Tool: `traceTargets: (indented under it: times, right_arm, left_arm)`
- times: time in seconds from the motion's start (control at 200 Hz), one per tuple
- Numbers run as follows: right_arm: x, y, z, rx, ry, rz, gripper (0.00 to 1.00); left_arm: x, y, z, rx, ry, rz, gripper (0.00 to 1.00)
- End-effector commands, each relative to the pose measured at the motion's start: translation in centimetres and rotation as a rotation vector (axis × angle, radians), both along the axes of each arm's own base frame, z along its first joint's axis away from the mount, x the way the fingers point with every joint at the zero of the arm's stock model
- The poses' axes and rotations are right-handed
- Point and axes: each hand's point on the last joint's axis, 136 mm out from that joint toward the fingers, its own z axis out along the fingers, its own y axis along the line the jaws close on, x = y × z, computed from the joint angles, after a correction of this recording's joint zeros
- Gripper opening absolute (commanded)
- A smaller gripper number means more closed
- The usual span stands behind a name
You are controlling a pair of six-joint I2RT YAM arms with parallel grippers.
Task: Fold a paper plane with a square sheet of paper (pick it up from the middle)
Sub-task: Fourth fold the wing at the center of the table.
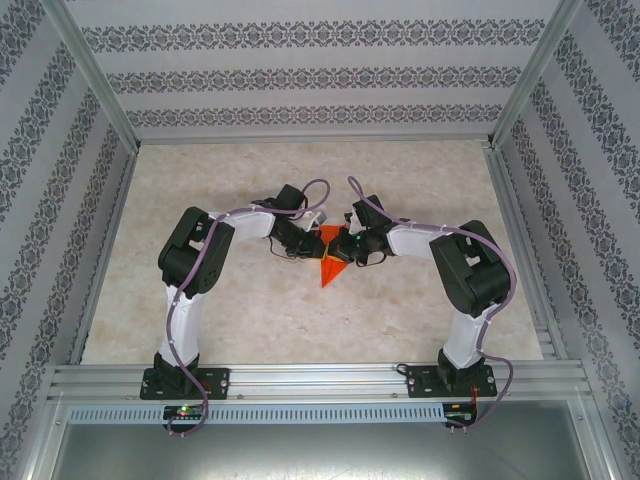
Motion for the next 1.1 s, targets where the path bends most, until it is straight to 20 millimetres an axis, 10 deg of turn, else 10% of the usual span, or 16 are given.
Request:
traceTargets:
  times: [0.0,0.794,1.094]
  right_arm:
    - [0.1,0.6,-0.5,0.001,-0.001,0.006,0.02]
    - [-1.1,-0.1,-1.2,-0.008,0.006,0.016,0.01]
    - [-0.8,-0.1,-1.3,-0.003,0.002,0.011,0.01]
  left_arm:
    - [-0.7,1.3,-2.3,0.073,0.042,0.028,0.05]
    - [2.2,-0.8,5.2,-0.143,-0.048,0.110,0.06]
    - [1.8,-0.1,5.2,-0.099,-0.058,0.115,0.07]
